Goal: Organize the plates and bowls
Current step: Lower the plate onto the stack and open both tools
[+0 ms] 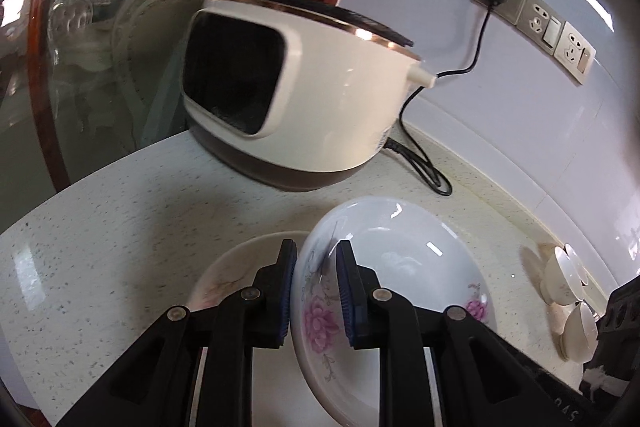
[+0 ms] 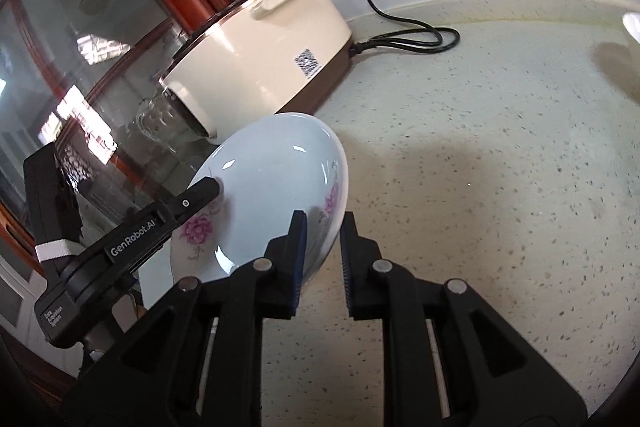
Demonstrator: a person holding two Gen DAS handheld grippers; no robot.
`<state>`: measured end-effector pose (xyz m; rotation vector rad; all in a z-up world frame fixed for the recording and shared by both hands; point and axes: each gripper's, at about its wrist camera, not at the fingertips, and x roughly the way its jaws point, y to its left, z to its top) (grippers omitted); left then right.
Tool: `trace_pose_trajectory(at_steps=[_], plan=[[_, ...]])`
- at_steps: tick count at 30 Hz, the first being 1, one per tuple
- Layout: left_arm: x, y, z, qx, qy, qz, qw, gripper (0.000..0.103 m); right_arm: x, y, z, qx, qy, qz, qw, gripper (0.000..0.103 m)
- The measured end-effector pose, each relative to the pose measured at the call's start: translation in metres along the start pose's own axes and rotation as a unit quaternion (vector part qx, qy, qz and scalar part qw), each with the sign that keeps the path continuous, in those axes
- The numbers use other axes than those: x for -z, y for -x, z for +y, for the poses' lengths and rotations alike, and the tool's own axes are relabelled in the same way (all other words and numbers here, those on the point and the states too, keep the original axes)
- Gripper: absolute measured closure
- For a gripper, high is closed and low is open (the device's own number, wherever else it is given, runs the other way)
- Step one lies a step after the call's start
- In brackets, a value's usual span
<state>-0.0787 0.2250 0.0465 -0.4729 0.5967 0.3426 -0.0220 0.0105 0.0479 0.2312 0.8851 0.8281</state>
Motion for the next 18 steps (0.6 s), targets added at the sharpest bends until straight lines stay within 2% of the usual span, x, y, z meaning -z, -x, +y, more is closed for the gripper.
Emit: trace_pose_trajectory(at_steps=[9, 18], plan=[[0.005, 0.005, 0.020, -0.012, 0.005, 0.006, 0.9999, 0.083, 0.008, -0.008, 0.015, -0.013, 0.032, 0.013, 0.999, 0.082], [0.008, 0.003, 0.028, -0.022, 0.003, 0.010, 0.9997, 0.081, 0.012, -0.013, 0.029, -0.007, 0.070, 0.017, 0.997, 0.078]])
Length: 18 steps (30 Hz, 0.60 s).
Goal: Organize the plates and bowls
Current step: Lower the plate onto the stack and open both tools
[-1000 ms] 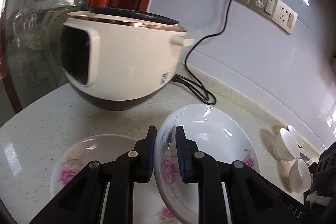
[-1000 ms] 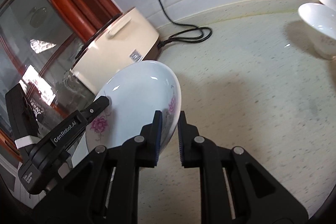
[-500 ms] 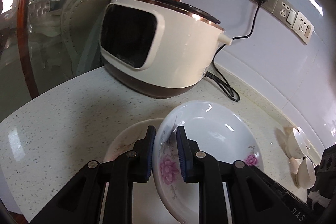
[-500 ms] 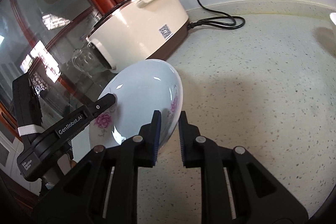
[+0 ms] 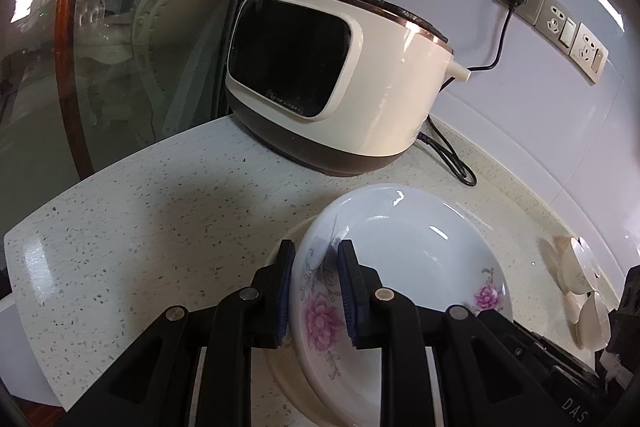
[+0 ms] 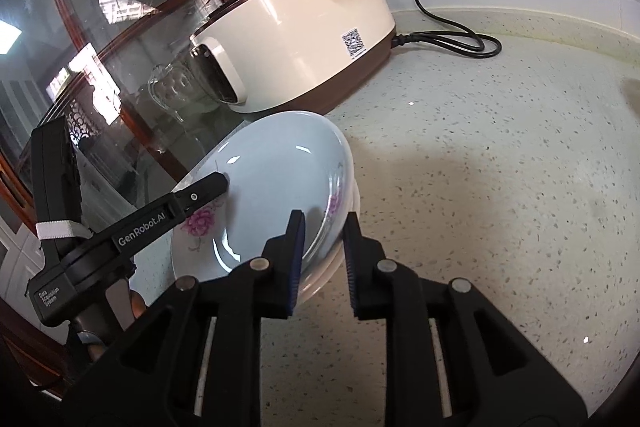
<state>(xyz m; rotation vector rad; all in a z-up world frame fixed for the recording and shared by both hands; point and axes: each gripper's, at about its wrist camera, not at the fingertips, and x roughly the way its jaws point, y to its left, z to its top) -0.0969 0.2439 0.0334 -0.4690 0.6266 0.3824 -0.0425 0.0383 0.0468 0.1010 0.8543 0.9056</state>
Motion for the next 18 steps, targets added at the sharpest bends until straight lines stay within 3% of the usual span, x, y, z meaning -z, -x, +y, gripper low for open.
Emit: trace_pose_trajectory(at_steps=[16, 18], plan=[[0.0025, -0.0004, 0.0014, -0.012, -0.011, -0.001, 0.9999, 0.081, 0.0009, -0.0047, 0.0058, -0.002, 0.007, 0.014, 1.000, 0.071], [0.0027, 0.0000, 0.0006, -0.015, -0.013, -0.001, 0.9998, 0.080, 0.0014, -0.0048, 0.0081, -0.003, 0.013, 0.014, 1.000, 0.066]])
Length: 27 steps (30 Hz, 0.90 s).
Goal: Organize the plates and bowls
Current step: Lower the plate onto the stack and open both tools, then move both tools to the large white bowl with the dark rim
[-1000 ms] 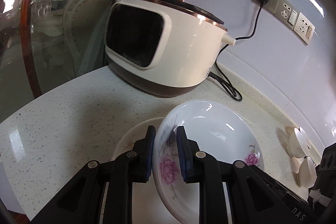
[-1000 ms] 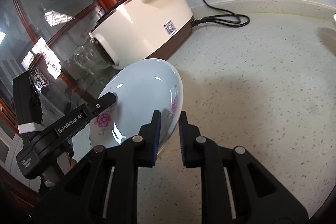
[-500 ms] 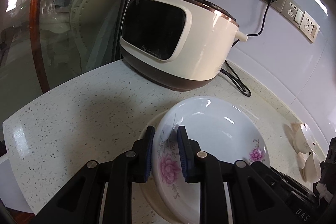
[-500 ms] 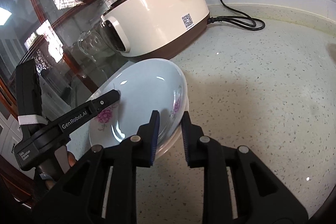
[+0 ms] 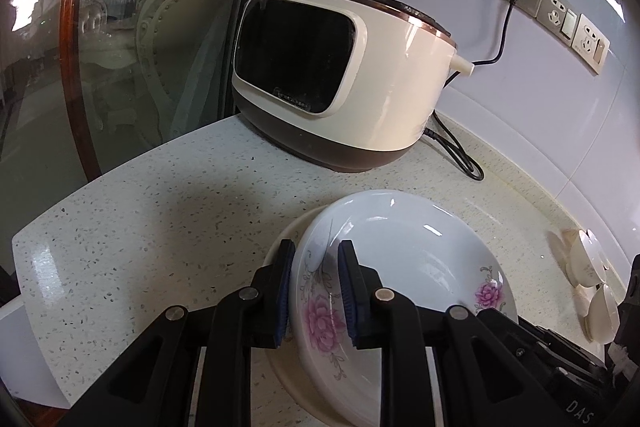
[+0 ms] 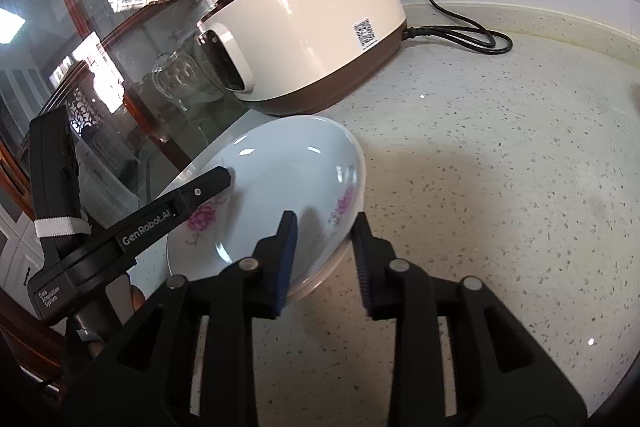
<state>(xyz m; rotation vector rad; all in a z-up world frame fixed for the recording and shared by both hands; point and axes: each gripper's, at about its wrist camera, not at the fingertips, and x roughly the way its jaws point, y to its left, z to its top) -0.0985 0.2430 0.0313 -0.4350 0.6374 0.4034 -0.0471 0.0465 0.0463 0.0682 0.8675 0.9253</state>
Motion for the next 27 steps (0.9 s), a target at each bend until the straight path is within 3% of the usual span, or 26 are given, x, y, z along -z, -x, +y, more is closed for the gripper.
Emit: trace_pose_trajectory(at_steps=[7, 10, 12, 13, 15, 17, 21, 27], plan=[[0.002, 0.002, -0.012, -0.028, -0.024, -0.007, 0.9993, 0.073, 0.001, 0.005, 0.010, 0.017, 0.037, -0.017, 0.999, 0.054], [0.001, 0.008, -0.017, -0.050, -0.039, -0.027, 0.9976, 0.064, 0.001, 0.008, 0.011, 0.024, 0.045, -0.025, 0.998, 0.049], [0.000, 0.014, -0.017, -0.084, -0.045, -0.046, 0.9944, 0.046, -0.001, 0.013, 0.009, 0.029, 0.042, -0.037, 0.998, 0.048], [-0.001, 0.019, -0.017, -0.116, -0.049, -0.063, 0.9901, 0.042, -0.002, 0.017, 0.007, 0.029, 0.039, -0.045, 0.998, 0.047], [-0.003, 0.029, -0.016, -0.162, -0.052, -0.095, 0.9808, 0.023, -0.005, 0.028, 0.002, 0.028, 0.025, -0.069, 0.997, 0.036], [-0.006, 0.039, -0.017, -0.179, -0.048, -0.119, 0.9754, 0.017, -0.009, 0.038, -0.003, 0.028, 0.011, -0.088, 0.996, 0.029], [-0.009, 0.049, -0.033, -0.143, -0.059, -0.131, 0.9793, 0.017, -0.015, 0.054, -0.014, 0.051, -0.016, -0.115, 0.992, 0.024], [0.001, 0.042, -0.082, -0.076, -0.104, -0.102, 0.9864, 0.017, -0.028, 0.088, -0.038, 0.129, -0.054, -0.162, 0.977, 0.021]])
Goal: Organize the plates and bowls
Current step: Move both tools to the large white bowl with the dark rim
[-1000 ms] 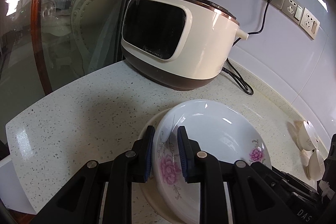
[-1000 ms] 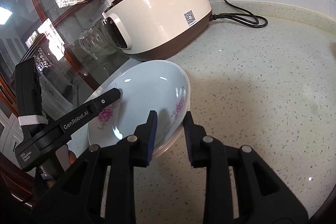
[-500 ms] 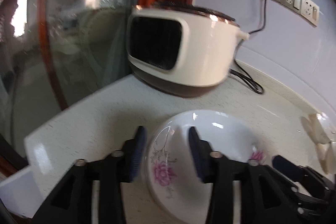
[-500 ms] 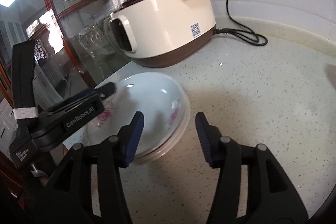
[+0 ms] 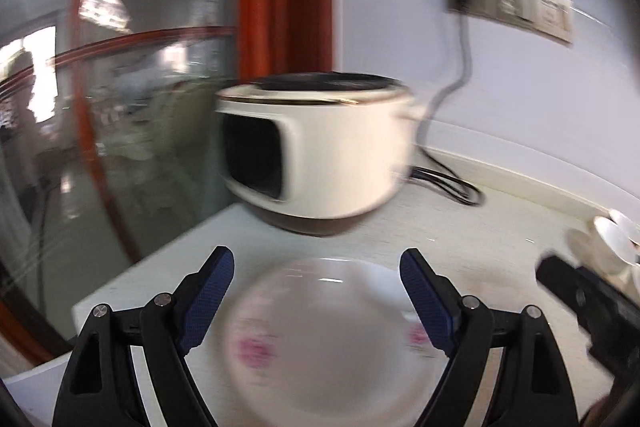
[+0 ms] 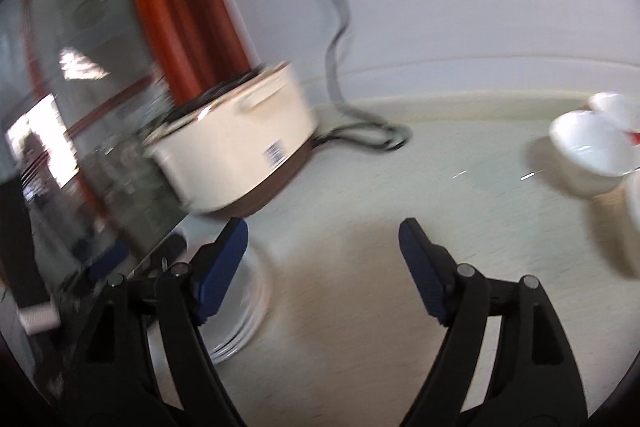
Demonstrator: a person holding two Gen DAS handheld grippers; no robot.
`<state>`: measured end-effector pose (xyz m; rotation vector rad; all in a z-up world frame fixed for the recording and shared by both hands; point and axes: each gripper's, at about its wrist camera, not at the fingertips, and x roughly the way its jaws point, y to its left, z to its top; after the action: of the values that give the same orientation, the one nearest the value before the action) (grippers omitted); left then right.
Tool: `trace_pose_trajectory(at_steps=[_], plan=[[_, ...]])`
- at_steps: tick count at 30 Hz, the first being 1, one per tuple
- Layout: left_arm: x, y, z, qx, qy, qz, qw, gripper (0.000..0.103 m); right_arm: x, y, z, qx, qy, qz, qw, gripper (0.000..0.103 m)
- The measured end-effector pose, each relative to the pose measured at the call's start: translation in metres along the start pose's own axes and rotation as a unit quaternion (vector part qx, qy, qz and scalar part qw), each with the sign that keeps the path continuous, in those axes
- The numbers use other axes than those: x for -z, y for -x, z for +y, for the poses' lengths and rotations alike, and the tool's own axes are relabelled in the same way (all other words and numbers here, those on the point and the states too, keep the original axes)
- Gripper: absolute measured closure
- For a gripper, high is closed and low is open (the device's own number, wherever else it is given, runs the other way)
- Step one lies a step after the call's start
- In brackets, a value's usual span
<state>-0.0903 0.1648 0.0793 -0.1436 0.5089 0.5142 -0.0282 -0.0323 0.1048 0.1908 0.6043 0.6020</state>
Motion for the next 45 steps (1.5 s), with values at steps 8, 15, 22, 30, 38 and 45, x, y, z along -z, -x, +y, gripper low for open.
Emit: trace_pose_trajectory(at_steps=[8, 15, 22, 30, 38, 45], plan=[[-0.010, -0.003, -0.085, 0.117, -0.032, 0.032, 0.9921, 0.017, -0.050, 0.052, -0.073, 0.124, -0.081, -0.066, 0.987, 0.008], [-0.016, -0.025, -0.169, 0.213, -0.013, 0.110, 0.9706, 0.017, -0.071, 0.090, -0.125, 0.211, -0.125, -0.095, 0.965, 0.008], [0.016, -0.044, -0.230, 0.282, 0.027, 0.152, 0.9469, 0.017, -0.073, 0.109, -0.154, 0.264, -0.155, -0.127, 0.944, 0.008], [0.019, -0.041, -0.223, 0.332, 0.015, 0.136, 0.9332, 0.017, -0.072, 0.098, -0.163, 0.314, -0.142, -0.129, 0.930, 0.007], [0.022, -0.056, -0.220, 0.353, 0.031, 0.179, 0.9178, 0.017, -0.061, 0.118, -0.215, 0.307, -0.148, -0.052, 0.939, 0.007], [0.035, -0.049, -0.253, 0.405, -0.021, 0.209, 0.8900, 0.017, -0.028, 0.147, -0.257, 0.226, -0.226, -0.030, 0.947, 0.007]])
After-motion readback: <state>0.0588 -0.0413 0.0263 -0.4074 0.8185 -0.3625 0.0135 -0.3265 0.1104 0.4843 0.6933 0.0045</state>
